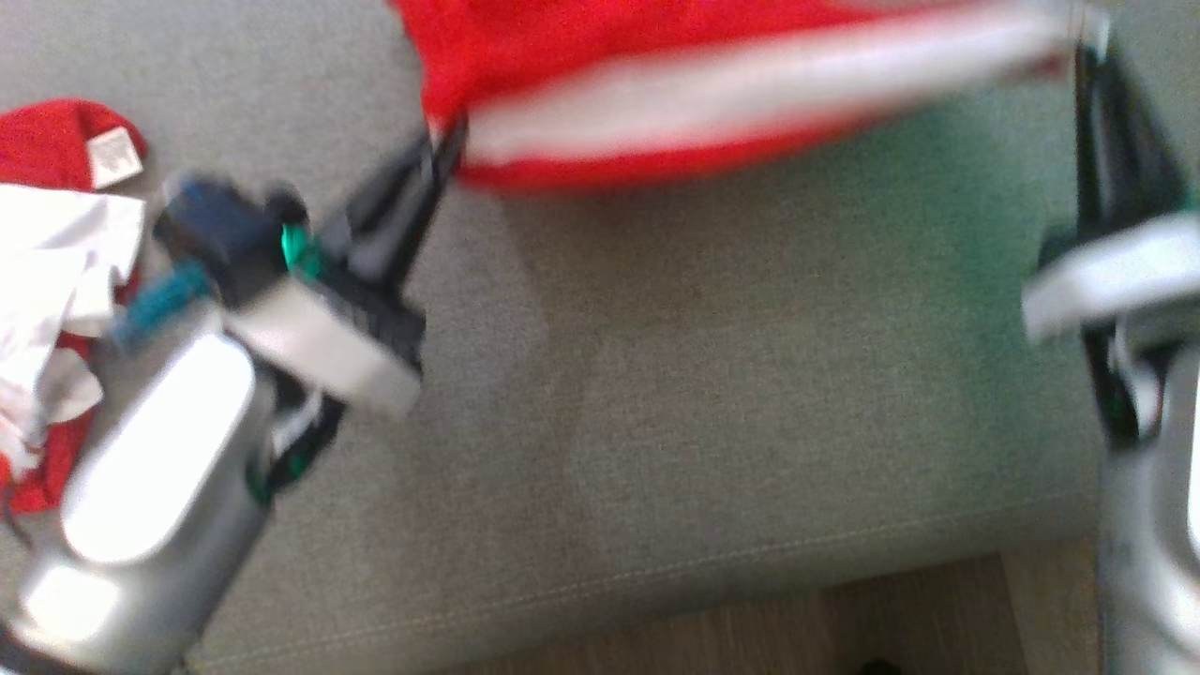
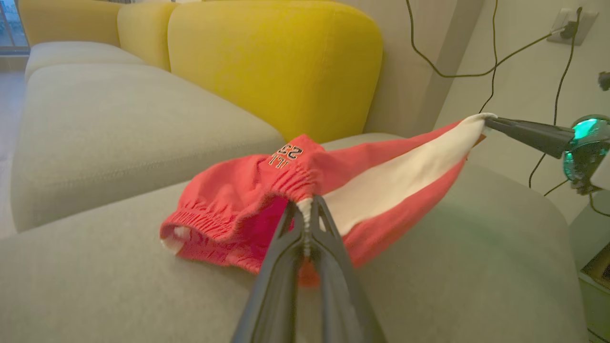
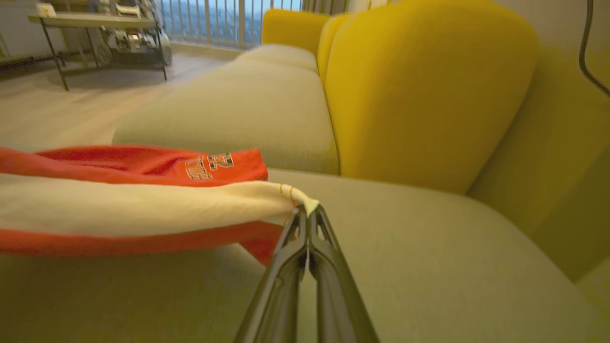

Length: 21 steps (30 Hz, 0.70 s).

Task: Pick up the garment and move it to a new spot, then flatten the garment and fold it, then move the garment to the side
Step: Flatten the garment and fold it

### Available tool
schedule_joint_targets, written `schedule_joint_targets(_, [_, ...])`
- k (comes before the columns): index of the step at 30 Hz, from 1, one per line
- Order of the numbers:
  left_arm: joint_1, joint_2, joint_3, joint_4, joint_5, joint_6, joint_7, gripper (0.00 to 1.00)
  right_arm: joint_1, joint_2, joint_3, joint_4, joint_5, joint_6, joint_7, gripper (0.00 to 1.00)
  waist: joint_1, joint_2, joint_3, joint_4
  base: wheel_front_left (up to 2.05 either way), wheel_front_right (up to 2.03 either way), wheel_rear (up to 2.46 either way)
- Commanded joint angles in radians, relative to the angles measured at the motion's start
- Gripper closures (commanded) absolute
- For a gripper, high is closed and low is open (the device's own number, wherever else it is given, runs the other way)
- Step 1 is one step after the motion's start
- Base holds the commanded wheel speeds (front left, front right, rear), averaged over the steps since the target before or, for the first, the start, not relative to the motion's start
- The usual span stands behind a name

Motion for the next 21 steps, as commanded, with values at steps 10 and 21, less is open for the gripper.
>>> schedule_joint_targets(10, [0.322, 0.054, 0.069, -0.138, 0.102, 0.012, -0.005, 1.0, 0.43, 0.028, 0.009, -0.293, 0.107, -0.001, 0.134, 1.0, 0.0002, 0.0, -0.108, 0.0, 0.0, 0.0, 0.0])
schedule_joint_targets(21, [0.456, 0.035, 0.098, -0.256, -0.013, 0.033, 0.017, 1.0, 0.51, 0.031, -0.049, -0.454, 0.132, -0.001, 0.217, 1.0, 0.0002, 0.0, -0.153, 0.013, 0.0, 0.0, 0.0])
